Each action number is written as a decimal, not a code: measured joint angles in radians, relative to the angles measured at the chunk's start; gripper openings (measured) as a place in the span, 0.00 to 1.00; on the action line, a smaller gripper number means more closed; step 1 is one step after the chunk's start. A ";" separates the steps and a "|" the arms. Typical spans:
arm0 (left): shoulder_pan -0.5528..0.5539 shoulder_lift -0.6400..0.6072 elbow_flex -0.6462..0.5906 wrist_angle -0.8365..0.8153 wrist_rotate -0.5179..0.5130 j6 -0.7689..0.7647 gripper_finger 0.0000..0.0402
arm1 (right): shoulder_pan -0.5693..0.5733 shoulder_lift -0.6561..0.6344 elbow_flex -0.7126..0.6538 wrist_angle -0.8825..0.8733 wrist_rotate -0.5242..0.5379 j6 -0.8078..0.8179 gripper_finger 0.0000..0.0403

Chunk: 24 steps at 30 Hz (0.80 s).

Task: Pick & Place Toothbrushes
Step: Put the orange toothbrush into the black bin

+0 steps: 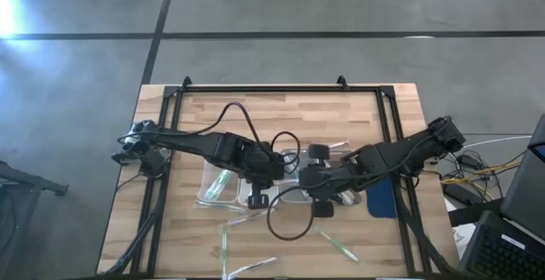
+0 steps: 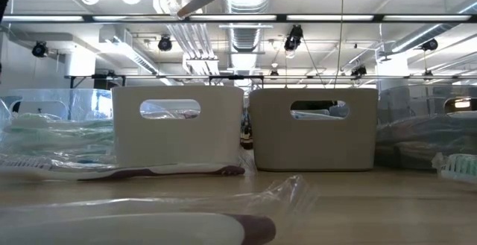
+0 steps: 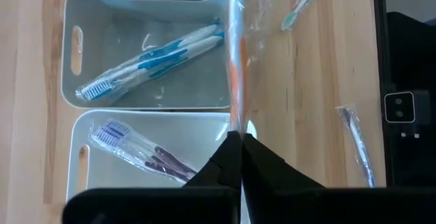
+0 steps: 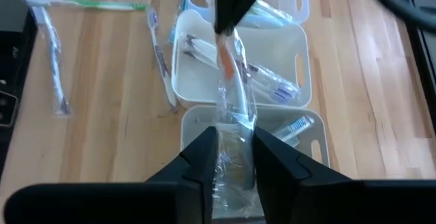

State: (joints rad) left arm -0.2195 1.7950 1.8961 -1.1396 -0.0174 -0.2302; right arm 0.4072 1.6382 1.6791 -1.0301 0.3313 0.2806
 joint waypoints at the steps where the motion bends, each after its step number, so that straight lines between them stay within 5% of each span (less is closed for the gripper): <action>1: 0.000 0.000 0.000 -0.001 0.000 0.000 0.01 | 0.000 0.000 0.000 0.011 -0.001 -0.002 0.20; 17: 0.002 0.000 0.001 0.060 -0.003 0.044 0.00 | -0.031 0.000 0.000 0.075 -0.031 -0.057 0.34; 24: 0.002 0.000 0.003 0.070 -0.003 0.058 0.01 | -0.034 0.000 0.000 0.046 -0.071 -0.052 0.27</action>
State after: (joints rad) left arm -0.2180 1.7947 1.8992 -1.0695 -0.0200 -0.1726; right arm 0.3737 1.6382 1.6791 -0.9846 0.2607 0.2287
